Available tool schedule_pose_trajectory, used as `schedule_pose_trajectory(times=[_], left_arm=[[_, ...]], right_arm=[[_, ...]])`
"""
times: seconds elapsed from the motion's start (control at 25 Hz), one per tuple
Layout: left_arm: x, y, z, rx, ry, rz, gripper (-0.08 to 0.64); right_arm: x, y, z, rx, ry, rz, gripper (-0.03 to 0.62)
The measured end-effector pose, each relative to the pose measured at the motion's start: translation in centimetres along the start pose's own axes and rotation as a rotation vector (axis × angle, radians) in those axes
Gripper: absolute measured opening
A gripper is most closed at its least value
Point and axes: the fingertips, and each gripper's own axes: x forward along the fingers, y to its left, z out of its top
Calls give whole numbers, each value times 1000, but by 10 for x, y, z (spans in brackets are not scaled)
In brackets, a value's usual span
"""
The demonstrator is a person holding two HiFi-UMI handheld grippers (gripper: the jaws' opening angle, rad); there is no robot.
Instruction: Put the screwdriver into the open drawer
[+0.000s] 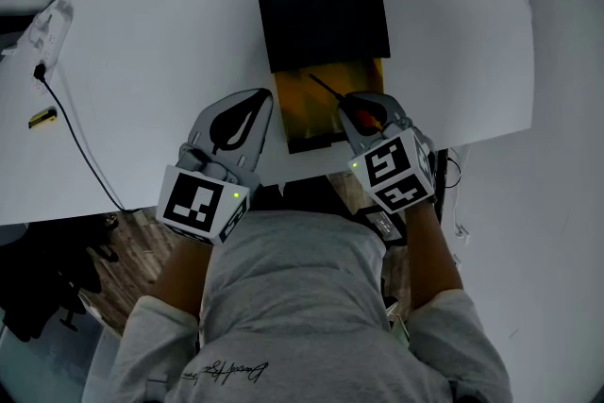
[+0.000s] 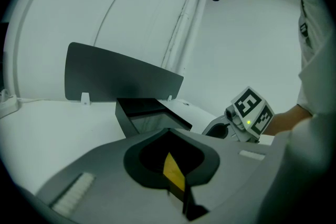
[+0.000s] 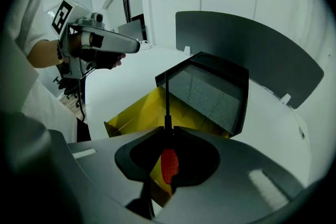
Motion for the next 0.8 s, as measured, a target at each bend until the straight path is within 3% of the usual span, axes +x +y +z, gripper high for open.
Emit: schedule_pose_trajectory(times=[0.8], left_arm=[[2, 13, -12, -36, 12, 9, 0]], right_arm=[[33, 6, -18, -145, 224, 23, 74]])
